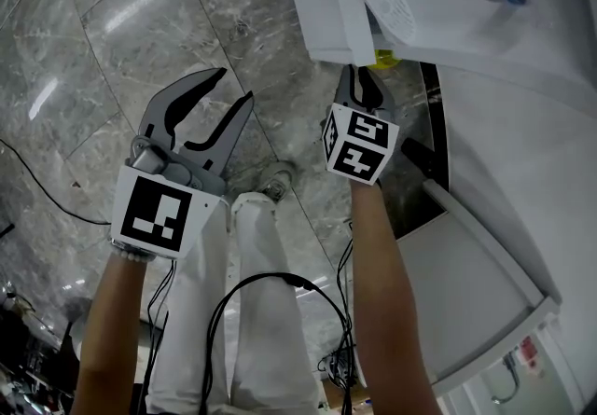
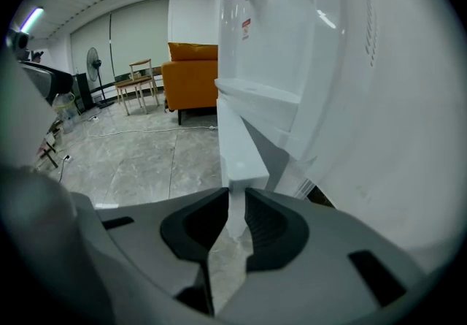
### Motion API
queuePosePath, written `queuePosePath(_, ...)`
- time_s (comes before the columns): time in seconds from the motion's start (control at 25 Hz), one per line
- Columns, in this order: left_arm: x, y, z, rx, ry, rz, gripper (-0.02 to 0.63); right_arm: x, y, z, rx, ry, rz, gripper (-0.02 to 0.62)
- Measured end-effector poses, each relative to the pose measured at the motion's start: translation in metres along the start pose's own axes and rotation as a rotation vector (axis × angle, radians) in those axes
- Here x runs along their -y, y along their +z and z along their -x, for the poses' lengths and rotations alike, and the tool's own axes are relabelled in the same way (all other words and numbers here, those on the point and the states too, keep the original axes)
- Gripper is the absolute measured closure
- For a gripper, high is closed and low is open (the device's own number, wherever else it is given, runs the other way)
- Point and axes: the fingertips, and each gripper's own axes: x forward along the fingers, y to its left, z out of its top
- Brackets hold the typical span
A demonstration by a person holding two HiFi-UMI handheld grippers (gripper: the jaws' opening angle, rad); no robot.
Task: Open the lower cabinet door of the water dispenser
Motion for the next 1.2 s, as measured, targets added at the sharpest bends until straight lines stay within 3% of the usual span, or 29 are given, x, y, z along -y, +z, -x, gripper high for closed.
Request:
queuePosePath(0.32, -0.003, 0.001, 0.001, -0.006, -0.003, -0.002, 0.456, -0.023, -0.003, 0.005, -0.003, 0.071, 0.028, 0.538)
queuePosePath(0.4, -0.002, 0.001, 0.0, -0.009, -0.006, -0.005, 0.456, -0.026, -0.002, 0.006, 0.003, 0.077, 0.058, 0.592)
queuePosePath(0.52, 0.0, 0.003, -0.002, -0.01, -0.011, -0.012, 0.456, -0.031, 0.002, 0.01, 0.03, 0.077, 0.102, 0.591)
queuePosePath(0.88, 0.02, 0.014, -0.02, -0.008, -0.032, -0.004, 0.451, -0.036, 0.02, 0.046, 0.096, 0.097, 0.069, 0.591)
queuePosePath(1.2, 0.044, 0.008, -0.051, -0.034, -0.024, 0.03, 0.44, -0.015, 0.011, 0.09, 0.108, 0.087, 0.008, 0.591)
